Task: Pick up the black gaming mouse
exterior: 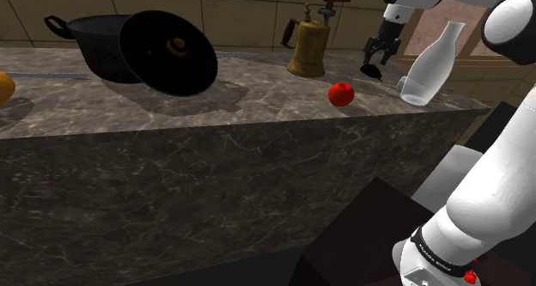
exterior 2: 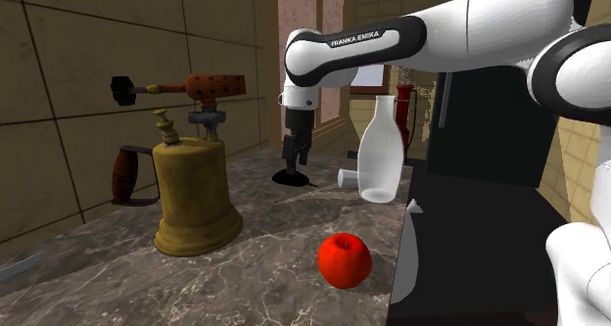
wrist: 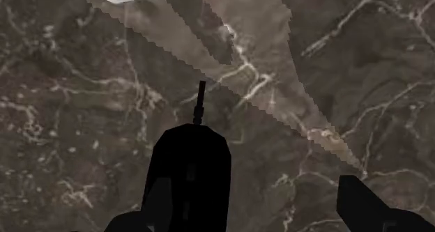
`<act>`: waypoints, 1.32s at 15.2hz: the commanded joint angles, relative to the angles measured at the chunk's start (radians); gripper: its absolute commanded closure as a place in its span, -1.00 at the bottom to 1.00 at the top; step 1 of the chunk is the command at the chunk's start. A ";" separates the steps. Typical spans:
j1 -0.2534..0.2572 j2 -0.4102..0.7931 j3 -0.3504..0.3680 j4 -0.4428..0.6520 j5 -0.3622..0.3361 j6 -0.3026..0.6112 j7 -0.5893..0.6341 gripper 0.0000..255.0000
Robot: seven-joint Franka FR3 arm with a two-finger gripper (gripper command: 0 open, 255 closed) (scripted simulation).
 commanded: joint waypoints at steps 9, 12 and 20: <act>-0.057 0.122 -0.022 0.048 0.073 0.062 -0.037 -1.00; -0.056 0.123 -0.021 0.027 0.074 0.083 -0.040 -1.00; -0.056 0.122 -0.021 0.027 0.073 0.082 -0.040 1.00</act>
